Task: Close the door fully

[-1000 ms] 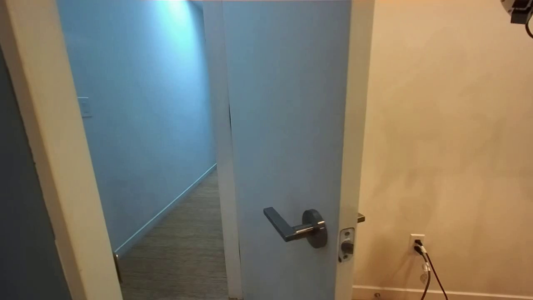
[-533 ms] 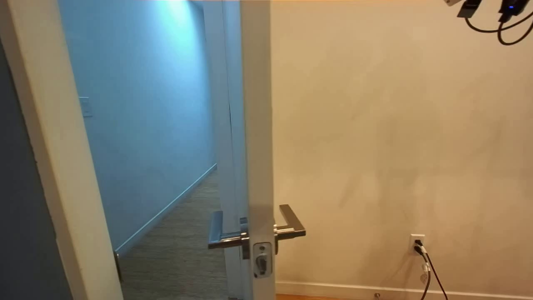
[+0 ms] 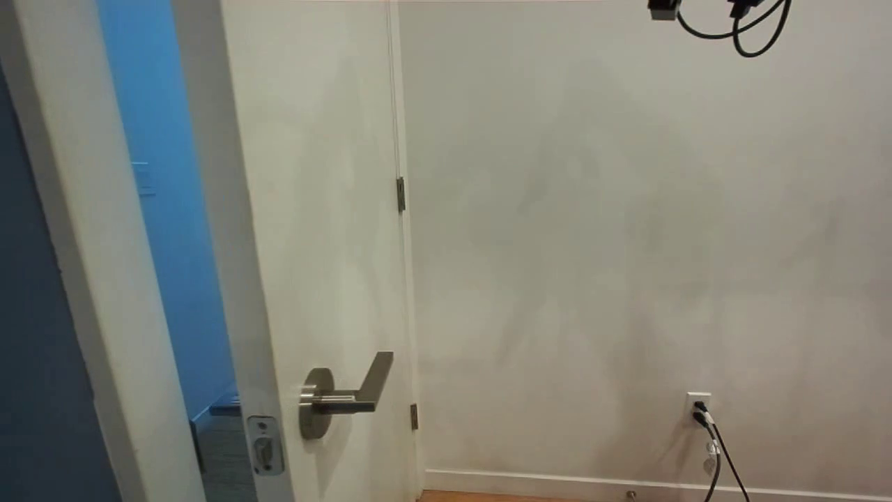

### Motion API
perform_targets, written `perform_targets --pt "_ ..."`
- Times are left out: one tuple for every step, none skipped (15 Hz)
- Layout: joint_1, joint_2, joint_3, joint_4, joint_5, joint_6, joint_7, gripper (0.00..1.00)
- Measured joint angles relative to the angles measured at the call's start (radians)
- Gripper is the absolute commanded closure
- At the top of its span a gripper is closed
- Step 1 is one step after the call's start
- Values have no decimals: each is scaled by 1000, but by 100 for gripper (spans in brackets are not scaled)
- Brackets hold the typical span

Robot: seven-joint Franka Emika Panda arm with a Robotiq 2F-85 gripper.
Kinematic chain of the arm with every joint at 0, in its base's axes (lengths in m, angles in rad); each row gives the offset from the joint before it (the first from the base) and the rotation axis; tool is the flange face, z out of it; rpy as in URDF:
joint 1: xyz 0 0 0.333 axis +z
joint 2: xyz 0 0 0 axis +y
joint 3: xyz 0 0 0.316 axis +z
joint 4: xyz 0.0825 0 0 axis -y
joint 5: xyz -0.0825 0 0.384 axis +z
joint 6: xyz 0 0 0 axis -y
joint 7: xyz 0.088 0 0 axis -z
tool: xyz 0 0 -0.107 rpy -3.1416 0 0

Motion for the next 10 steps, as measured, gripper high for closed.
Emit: perform_targets --pt "24 3 13 0 0 55 21 100" --pt "45 7 24 0 0 107 40 100" --pt "63 12 35 0 0 159 58 100" --pt "80 17 43 0 1 209 78 100" --pt "93 22 49 0 2 254 99 100" --pt "104 28 53 0 4 295 118 100" --pt "111 34 55 0 5 331 134 100" --pt "116 41 55 0 5 362 150 100" --pt "118 48 55 0 5 386 166 100" --pt "118 55 54 0 5 402 181 100"
